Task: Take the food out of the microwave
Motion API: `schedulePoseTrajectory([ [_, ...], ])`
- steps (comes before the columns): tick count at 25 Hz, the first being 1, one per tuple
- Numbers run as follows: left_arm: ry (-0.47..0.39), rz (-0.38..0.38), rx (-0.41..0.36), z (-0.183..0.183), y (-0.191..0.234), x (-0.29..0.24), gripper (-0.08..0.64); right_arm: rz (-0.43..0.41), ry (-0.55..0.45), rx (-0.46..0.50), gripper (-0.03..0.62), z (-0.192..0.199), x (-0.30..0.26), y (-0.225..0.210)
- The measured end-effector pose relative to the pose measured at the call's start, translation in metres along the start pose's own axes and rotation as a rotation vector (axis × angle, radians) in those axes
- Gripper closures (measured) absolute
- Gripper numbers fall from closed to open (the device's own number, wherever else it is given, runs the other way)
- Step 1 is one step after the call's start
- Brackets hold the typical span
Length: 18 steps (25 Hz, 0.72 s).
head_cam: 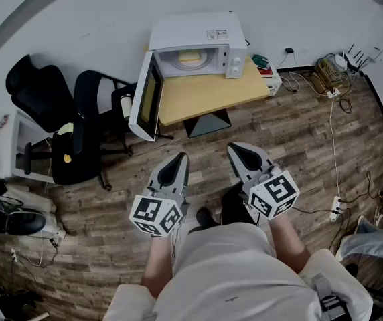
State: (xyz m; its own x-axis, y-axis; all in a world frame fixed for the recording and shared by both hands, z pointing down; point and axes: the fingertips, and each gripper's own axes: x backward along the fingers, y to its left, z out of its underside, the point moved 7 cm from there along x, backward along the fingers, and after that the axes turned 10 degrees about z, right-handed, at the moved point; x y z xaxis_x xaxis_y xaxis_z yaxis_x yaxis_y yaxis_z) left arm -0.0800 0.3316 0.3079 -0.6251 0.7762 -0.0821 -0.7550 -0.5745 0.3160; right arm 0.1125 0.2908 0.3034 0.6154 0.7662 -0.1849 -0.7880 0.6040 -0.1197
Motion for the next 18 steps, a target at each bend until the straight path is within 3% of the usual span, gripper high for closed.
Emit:
schedulePoseTrajectory([
  [18,0.005,-0.028,-0.016,0.011,-0.007,0.013,0.545,0.044,0.019,-0.02,0.593,0.013,0.012,0.005],
])
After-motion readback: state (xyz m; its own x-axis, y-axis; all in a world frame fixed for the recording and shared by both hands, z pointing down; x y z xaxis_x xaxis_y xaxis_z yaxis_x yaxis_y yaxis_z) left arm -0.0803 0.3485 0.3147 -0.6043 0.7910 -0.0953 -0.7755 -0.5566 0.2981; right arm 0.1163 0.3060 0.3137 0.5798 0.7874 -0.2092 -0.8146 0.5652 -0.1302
